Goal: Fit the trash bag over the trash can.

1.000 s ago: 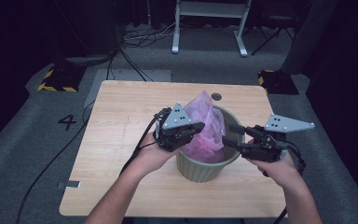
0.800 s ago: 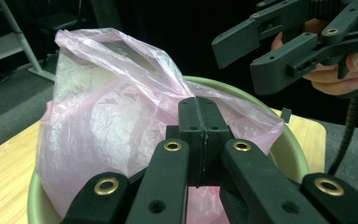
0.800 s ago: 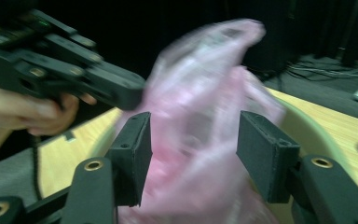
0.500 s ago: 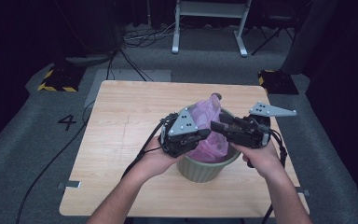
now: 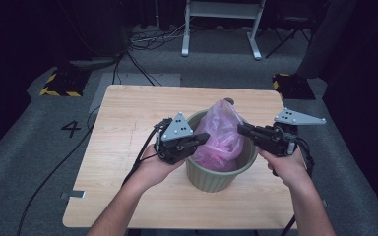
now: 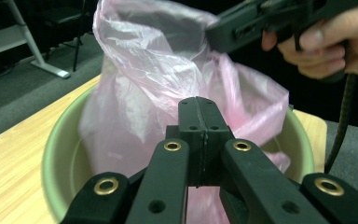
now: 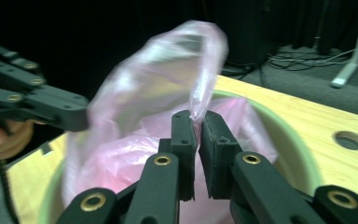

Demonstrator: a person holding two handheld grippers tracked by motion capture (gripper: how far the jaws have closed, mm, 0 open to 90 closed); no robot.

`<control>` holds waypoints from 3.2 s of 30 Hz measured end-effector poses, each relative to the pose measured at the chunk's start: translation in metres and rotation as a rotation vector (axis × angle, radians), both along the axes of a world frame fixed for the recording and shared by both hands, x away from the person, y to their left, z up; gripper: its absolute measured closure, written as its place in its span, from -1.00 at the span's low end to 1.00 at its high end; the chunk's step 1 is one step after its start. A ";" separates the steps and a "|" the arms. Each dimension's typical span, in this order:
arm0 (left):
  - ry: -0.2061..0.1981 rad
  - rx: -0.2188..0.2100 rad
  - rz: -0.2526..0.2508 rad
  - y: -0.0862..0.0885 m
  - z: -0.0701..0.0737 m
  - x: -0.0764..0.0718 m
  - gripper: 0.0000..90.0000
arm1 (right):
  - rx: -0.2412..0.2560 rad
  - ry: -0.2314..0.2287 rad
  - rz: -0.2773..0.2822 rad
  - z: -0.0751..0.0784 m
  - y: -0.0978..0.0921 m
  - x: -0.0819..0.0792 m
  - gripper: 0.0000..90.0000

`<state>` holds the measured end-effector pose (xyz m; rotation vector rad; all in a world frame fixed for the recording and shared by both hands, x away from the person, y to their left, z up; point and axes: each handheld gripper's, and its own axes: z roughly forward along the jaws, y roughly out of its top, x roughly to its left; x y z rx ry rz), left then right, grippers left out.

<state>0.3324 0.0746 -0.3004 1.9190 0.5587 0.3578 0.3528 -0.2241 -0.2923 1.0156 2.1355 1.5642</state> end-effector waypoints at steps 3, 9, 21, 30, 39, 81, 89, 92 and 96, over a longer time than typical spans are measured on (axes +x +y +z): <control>0.004 0.006 0.013 0.007 -0.002 -0.001 1.00 | 0.000 0.003 -0.030 -0.001 -0.010 0.003 0.88; 0.002 0.022 0.036 0.019 -0.007 0.000 1.00 | -0.025 -0.008 -0.089 -0.004 -0.023 0.007 0.89; 0.011 0.005 0.008 0.017 -0.008 0.000 1.00 | 0.039 -0.050 -0.023 0.003 -0.016 -0.009 0.47; 0.001 -0.003 0.000 0.010 -0.007 -0.003 1.00 | 0.015 0.015 0.098 0.011 0.013 -0.033 0.15; -0.002 -0.005 -0.020 0.004 -0.008 -0.007 1.00 | -0.064 0.074 0.070 -0.003 0.034 -0.023 0.19; 0.101 -0.029 0.229 0.090 -0.029 0.016 1.00 | -0.110 -0.008 -0.236 -0.009 -0.062 -0.008 1.00; 0.105 -0.019 0.260 0.096 -0.033 0.025 1.00 | -0.097 0.010 -0.271 -0.013 -0.077 -0.003 1.00; 0.104 -0.016 0.250 0.092 -0.033 0.024 0.99 | -0.104 0.008 -0.283 -0.016 -0.077 -0.002 1.00; 0.083 -0.019 0.207 0.087 -0.029 0.020 0.97 | -0.093 -0.013 -0.253 -0.016 -0.073 -0.006 0.88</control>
